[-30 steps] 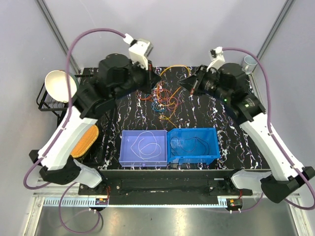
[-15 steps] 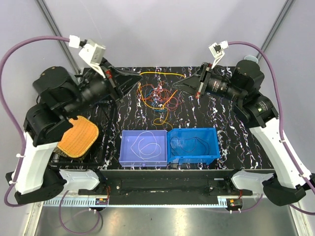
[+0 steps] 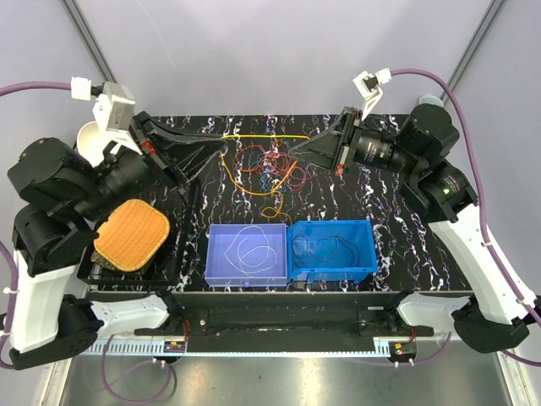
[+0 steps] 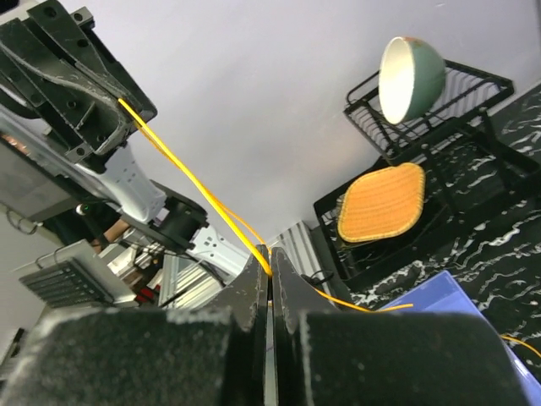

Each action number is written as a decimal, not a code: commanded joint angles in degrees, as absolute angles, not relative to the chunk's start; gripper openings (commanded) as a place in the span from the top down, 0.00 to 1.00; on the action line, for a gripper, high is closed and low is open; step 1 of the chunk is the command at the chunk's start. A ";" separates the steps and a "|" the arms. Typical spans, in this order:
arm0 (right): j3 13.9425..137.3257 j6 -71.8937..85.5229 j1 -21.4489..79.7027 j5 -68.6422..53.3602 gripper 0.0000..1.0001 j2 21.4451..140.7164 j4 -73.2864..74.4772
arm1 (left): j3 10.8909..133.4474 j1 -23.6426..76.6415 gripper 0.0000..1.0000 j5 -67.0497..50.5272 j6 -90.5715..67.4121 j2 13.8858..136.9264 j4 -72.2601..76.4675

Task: Untangle the cables

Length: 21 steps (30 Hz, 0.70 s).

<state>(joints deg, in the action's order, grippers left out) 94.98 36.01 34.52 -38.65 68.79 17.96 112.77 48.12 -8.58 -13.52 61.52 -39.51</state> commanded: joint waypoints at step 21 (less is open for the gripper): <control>75.06 33.93 40.87 -14.68 0.38 63.81 33.92 | 79.39 48.08 1.00 8.96 -23.46 43.15 -47.11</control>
